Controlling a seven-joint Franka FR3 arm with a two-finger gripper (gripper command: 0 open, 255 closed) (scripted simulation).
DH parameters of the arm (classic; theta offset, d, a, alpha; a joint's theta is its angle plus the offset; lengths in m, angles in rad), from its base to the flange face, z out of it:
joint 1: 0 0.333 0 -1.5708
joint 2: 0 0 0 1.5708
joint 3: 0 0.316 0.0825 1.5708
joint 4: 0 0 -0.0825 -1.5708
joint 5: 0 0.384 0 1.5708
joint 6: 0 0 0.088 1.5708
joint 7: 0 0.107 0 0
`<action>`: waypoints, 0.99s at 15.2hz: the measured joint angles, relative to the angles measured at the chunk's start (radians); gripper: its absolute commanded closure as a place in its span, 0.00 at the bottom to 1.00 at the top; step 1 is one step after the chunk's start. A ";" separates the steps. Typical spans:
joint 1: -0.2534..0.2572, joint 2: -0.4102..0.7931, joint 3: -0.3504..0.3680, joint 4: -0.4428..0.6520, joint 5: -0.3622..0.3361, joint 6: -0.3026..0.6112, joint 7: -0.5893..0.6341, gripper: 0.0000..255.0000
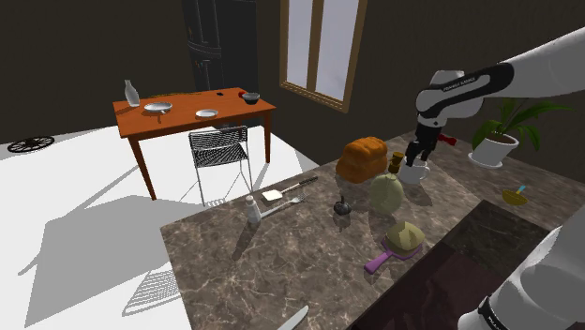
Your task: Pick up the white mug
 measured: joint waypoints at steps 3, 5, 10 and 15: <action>-0.020 0.113 -0.027 0.059 0.058 0.053 -0.082 0.00; -0.041 0.207 -0.035 0.140 0.111 0.062 -0.141 0.00; -0.112 0.401 -0.027 0.315 0.218 0.072 -0.252 0.00; -0.163 0.520 -0.006 0.408 0.278 0.096 -0.306 0.00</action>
